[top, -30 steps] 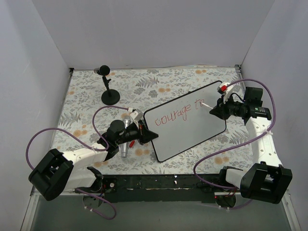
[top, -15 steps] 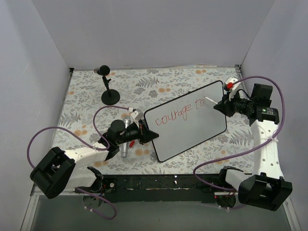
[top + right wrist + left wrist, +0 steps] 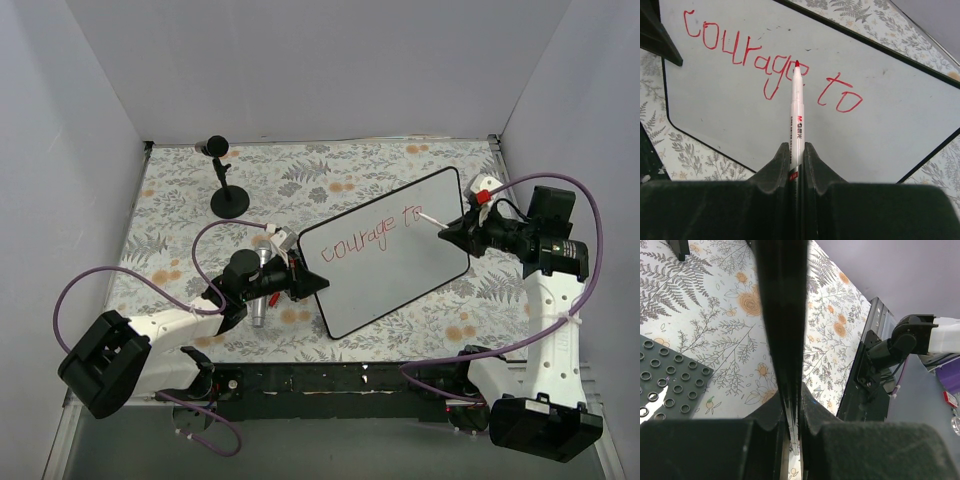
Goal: Write a sentence on the whiteboard
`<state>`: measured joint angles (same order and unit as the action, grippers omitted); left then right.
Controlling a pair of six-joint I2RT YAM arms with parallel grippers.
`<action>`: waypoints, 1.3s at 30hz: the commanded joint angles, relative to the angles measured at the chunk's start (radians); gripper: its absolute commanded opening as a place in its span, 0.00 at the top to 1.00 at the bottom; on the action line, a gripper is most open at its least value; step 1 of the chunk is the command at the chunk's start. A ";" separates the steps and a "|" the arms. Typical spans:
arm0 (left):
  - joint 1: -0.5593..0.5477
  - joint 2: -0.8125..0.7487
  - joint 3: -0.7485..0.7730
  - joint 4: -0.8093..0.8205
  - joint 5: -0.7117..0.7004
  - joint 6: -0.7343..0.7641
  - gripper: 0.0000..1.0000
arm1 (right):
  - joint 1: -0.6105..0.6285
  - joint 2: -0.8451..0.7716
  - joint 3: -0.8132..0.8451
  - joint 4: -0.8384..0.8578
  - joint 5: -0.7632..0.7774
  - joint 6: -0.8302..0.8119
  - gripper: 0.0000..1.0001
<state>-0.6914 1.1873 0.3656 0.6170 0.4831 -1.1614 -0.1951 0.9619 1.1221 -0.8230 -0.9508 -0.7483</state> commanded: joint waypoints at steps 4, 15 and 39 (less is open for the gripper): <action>-0.002 -0.055 0.022 -0.105 -0.060 0.020 1.00 | -0.001 -0.015 -0.018 -0.149 -0.089 -0.109 0.99; -0.003 -0.060 0.045 -0.135 -0.095 -0.023 1.00 | 0.187 0.015 -0.097 -0.242 -0.006 -0.267 0.99; -0.049 -0.023 0.039 0.015 -0.147 -0.127 1.00 | 0.421 0.063 -0.116 -0.208 -0.039 -0.304 0.99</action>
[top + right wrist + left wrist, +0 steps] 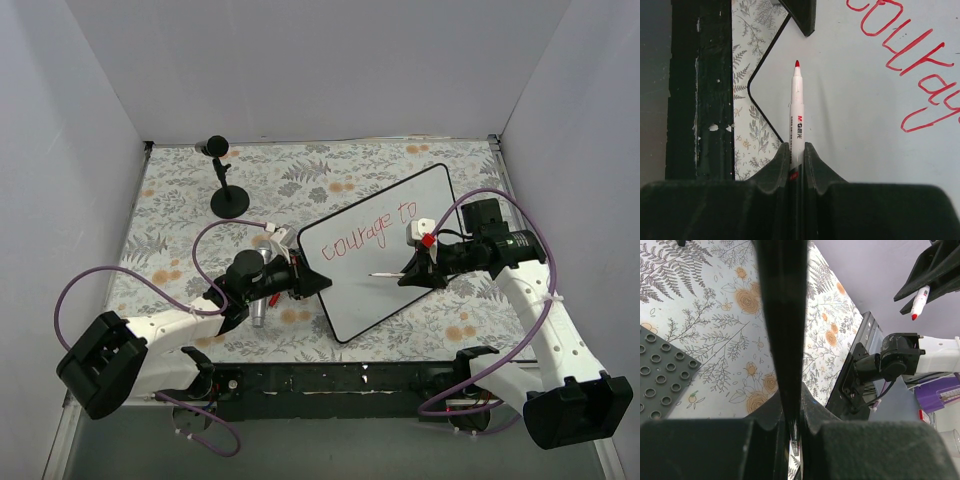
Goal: Write a sentence on the whiteboard
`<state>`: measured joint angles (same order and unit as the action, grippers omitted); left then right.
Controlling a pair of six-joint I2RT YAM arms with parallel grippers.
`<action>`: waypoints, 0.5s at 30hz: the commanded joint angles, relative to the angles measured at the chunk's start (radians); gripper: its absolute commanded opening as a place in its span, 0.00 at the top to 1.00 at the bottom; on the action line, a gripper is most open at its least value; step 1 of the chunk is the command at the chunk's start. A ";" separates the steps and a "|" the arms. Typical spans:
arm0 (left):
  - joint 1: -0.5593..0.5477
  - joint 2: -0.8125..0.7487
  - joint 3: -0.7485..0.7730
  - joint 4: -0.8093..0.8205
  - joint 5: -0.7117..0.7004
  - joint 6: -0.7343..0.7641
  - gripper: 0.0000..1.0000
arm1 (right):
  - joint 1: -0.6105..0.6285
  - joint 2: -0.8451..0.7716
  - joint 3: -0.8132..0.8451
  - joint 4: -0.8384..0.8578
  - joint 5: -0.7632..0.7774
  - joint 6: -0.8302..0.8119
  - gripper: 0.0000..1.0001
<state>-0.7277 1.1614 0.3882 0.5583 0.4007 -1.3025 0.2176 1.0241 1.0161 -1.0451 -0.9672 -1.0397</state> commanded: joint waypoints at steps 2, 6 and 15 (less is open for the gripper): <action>-0.021 0.012 0.024 0.071 -0.076 0.016 1.00 | 0.008 -0.004 -0.014 0.014 -0.018 -0.014 0.99; -0.035 0.014 0.028 0.068 -0.086 0.017 1.00 | 0.008 -0.015 -0.025 0.025 -0.001 -0.011 0.99; -0.047 0.015 0.035 0.060 -0.097 0.019 1.00 | 0.009 -0.038 -0.042 0.040 0.019 0.003 0.99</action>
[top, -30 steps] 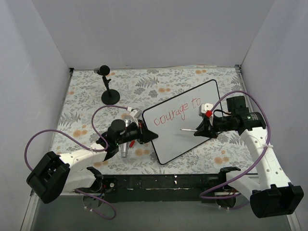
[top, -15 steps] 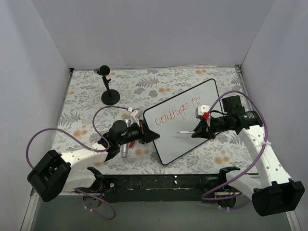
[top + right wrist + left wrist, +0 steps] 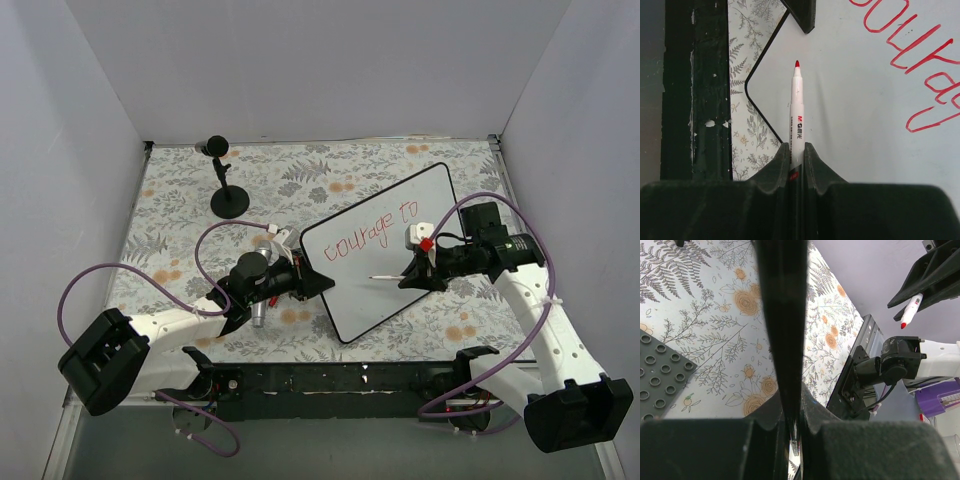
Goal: Write a sentence on the whiteboard
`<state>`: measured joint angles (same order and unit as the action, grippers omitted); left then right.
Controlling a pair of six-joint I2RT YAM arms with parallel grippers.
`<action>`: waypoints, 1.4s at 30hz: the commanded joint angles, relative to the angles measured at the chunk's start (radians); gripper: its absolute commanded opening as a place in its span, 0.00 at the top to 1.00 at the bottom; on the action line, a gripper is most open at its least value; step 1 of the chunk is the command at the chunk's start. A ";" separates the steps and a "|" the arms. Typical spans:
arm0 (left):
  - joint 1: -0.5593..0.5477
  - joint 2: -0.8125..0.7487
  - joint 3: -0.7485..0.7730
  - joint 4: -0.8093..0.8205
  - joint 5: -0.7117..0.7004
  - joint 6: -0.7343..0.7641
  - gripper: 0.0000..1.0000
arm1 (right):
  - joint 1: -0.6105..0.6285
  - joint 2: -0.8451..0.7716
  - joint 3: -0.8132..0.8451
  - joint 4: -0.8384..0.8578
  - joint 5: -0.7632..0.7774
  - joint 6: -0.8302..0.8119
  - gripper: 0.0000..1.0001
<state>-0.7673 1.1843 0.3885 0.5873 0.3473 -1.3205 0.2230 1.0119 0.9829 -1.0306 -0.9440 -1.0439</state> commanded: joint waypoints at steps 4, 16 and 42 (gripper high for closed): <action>-0.012 -0.006 0.042 0.016 -0.050 0.044 1.00 | 0.003 -0.032 -0.016 0.027 -0.003 0.010 0.99; -0.032 0.003 0.053 0.000 -0.071 0.049 1.00 | 0.004 -0.042 -0.033 0.033 0.013 0.012 0.99; -0.038 -0.064 0.032 -0.029 -0.120 0.029 1.00 | -0.211 -0.055 0.105 0.083 0.064 0.134 0.99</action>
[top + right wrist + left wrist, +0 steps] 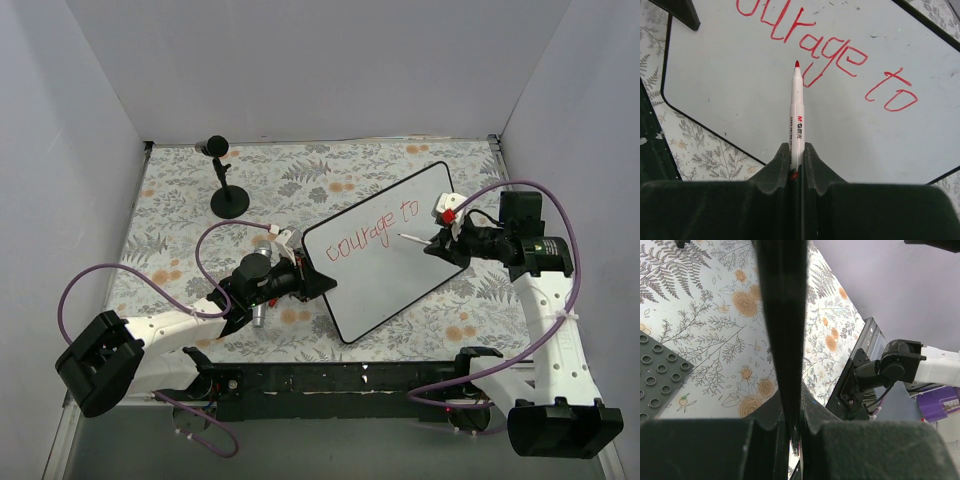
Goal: Write a sentence on the whiteboard
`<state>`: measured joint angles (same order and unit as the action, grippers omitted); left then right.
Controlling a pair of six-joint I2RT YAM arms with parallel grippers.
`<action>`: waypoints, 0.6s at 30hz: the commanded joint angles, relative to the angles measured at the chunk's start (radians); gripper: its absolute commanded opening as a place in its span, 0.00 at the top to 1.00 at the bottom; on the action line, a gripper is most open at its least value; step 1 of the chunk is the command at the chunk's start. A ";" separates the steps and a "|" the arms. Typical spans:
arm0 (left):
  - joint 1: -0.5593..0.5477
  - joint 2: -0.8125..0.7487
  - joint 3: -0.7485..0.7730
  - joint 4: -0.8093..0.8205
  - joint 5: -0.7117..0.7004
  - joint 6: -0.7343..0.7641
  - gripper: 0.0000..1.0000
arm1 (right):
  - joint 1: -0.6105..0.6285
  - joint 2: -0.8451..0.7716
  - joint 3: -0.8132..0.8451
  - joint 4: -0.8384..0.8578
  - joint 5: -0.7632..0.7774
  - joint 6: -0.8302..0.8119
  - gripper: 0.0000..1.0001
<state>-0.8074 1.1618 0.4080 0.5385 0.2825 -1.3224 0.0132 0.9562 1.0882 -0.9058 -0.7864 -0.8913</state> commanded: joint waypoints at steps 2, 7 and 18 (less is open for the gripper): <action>0.002 -0.039 0.014 0.024 -0.055 0.028 1.00 | 0.062 0.009 -0.016 -0.059 -0.100 -0.023 0.99; 0.002 -0.030 0.022 0.018 -0.063 0.020 1.00 | 0.257 0.012 -0.088 -0.039 -0.068 -0.034 0.99; 0.002 -0.063 0.015 -0.035 -0.114 0.014 1.00 | 0.412 0.016 -0.178 0.030 -0.036 -0.060 0.99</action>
<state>-0.8082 1.1545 0.4080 0.5198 0.2649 -1.3483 0.4210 0.9901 0.9337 -0.9363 -0.8341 -0.9565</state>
